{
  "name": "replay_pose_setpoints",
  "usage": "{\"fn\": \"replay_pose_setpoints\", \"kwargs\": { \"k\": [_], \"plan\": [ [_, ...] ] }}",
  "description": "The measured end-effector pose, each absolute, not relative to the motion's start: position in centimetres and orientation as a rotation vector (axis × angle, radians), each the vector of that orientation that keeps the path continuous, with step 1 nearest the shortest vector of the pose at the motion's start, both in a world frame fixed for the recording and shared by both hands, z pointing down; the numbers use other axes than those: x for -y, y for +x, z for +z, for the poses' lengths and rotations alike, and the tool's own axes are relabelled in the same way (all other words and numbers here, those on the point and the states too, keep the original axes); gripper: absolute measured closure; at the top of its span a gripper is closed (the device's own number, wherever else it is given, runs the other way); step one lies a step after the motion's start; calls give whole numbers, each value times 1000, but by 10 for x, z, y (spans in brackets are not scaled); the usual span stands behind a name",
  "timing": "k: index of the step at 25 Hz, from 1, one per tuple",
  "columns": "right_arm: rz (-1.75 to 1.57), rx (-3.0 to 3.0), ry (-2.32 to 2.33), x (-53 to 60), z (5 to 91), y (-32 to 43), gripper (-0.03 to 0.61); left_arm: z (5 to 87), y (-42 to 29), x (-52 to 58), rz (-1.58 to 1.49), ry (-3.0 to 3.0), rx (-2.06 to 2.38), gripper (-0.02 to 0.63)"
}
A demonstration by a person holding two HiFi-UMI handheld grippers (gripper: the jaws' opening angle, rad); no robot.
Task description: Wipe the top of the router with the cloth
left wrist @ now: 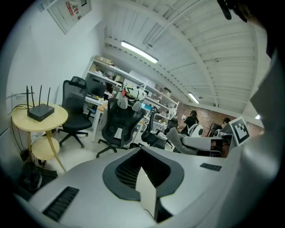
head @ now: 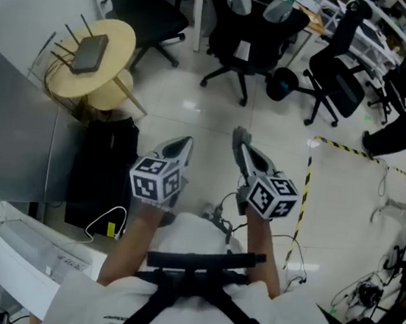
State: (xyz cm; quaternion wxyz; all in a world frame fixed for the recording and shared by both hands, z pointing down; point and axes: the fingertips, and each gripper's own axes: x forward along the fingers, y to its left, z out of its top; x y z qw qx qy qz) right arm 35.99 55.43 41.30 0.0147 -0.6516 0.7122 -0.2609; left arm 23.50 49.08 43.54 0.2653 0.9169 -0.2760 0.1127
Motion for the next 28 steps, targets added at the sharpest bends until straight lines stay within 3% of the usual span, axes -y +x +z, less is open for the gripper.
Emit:
{"fn": "replay_pose_setpoints", "kwargs": {
  "k": [28],
  "plan": [
    [-889, -2389, -1799, -514, 447, 396, 541, 471, 265, -481, 323, 2380, 953, 617]
  ]
}}
